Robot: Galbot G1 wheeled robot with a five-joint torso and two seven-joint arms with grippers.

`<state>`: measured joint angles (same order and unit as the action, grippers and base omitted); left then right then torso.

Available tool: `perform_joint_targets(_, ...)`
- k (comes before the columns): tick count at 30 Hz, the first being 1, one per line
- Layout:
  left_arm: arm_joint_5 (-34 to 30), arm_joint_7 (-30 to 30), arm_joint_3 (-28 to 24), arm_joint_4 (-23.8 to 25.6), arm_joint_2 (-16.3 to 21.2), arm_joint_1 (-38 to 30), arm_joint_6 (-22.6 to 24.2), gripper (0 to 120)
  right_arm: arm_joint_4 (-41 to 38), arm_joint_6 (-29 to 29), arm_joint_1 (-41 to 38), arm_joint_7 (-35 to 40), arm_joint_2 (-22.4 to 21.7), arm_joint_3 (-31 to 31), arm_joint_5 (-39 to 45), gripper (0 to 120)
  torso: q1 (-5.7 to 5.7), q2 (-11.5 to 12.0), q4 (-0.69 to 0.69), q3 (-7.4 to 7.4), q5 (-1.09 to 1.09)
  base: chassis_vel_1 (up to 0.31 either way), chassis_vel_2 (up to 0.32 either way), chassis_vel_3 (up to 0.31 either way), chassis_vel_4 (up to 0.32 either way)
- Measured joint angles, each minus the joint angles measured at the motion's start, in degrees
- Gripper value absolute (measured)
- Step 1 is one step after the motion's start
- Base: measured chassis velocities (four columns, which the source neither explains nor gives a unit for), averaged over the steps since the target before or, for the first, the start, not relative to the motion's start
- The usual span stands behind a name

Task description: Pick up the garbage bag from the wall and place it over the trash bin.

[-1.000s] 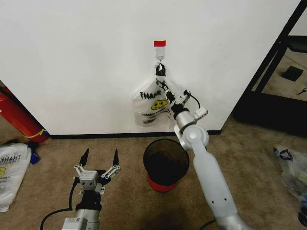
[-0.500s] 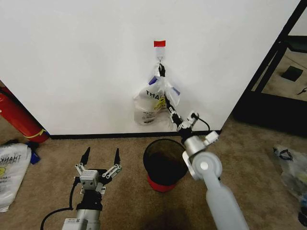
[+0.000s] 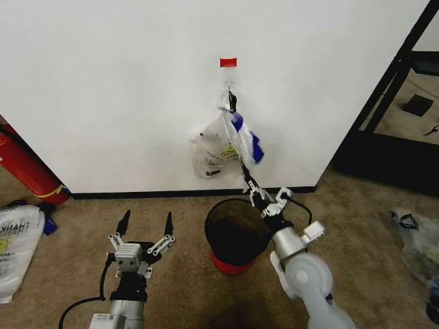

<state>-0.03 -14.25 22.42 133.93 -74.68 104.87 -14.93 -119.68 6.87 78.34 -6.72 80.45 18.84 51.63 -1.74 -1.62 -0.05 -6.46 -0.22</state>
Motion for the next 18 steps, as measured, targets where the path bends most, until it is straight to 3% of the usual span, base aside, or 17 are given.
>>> perform_joint_targets(13,-0.9,0.1,-0.5,-0.6,0.1,-1.1,0.0,100,-5.7,-4.1,9.7,-2.7,-4.1,0.3,-9.3,0,0.0,0.0,0.0,0.0,0.0,0.0,0.0,0.0,0.0)
perform_joint_targets(18,-1.3,0.1,-0.6,-1.0,0.2,-1.4,-0.2,100,-6.4,-8.5,13.0,-3.0,-5.3,1.1,-16.9,0,0.0,0.0,0.0,0.0,0.0,0.0,0.0,0.0,0.0)
